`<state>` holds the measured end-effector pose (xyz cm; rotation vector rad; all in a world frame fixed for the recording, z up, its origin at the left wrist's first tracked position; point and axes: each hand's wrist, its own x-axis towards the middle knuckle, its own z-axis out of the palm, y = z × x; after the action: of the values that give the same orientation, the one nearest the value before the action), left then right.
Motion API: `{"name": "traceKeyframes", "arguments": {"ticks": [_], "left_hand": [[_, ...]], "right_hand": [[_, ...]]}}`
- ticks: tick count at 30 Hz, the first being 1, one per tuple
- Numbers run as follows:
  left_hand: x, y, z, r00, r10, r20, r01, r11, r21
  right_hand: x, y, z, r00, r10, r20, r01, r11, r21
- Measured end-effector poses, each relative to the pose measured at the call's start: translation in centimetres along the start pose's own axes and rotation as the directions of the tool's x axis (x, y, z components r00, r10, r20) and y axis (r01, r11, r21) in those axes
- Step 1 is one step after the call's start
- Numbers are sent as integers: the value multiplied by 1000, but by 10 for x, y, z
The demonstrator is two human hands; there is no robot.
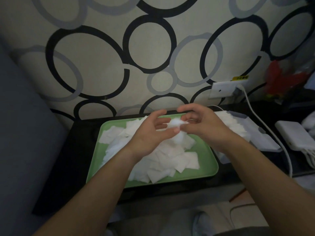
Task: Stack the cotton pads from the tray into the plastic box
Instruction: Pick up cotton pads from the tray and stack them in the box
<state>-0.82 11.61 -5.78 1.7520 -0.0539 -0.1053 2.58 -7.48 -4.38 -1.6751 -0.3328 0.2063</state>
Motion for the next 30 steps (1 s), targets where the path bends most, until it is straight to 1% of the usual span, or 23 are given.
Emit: {"name": "traceKeyframes", "arguments": {"ticks": [2, 3, 5, 6, 7, 8, 9, 10, 13, 15, 19, 21, 24, 27, 30], "left_hand": [[-2, 1, 0, 998, -36, 44, 41, 994, -102], [-2, 0, 0, 998, -49, 41, 54, 989, -137], [-2, -2, -4, 996, -82, -16, 78, 980, -184], [-2, -3, -7, 993, -103, -62, 90, 977, -192], [-2, -4, -11, 986, -123, -109, 99, 975, -199], [-1, -5, -14, 979, -143, -149, 110, 971, -211], [-1, -7, -17, 970, -165, -181, 120, 965, -235], [-1, -8, -20, 960, -185, -209, 128, 957, -262], [-3, -11, -26, 936, -229, -267, 141, 940, -312], [-3, -11, -29, 928, -241, -284, 146, 937, -319], [-5, -12, -33, 931, -228, -285, 143, 946, -290], [-5, -13, -35, 934, -215, -285, 136, 952, -274], [-6, -14, -38, 939, -194, -283, 122, 960, -253], [-5, -17, -42, 938, -188, -290, 121, 965, -233], [-4, -19, -45, 937, -184, -298, 121, 968, -220]], "right_hand": [[1, 1, 3, 998, -26, 55, 25, 999, 35], [2, 2, 5, 998, -37, 57, 34, 998, 47], [5, 3, 8, 999, -35, -5, 35, 998, 43], [7, 5, 9, 998, -18, -57, 19, 1000, 2], [9, 8, 10, 994, -5, -114, -5, 996, -90], [12, 12, 9, 987, -7, -157, -28, 974, -223], [14, 16, 8, 986, -9, -166, -51, 935, -351], [15, 20, 8, 990, 10, -139, -71, 893, -444], [14, 31, 15, 993, 116, -32, -112, 807, -580], [15, 35, 22, 988, 153, -28, -135, 750, -648], [19, 38, 32, 973, 222, -62, -202, 695, -690], [19, 36, 35, 970, 238, -50, -202, 668, -717], [20, 33, 38, 970, 240, -32, -188, 665, -723], [21, 29, 39, 969, 241, -49, -210, 706, -676], [20, 26, 35, 961, 266, -70, -260, 797, -545]]}}
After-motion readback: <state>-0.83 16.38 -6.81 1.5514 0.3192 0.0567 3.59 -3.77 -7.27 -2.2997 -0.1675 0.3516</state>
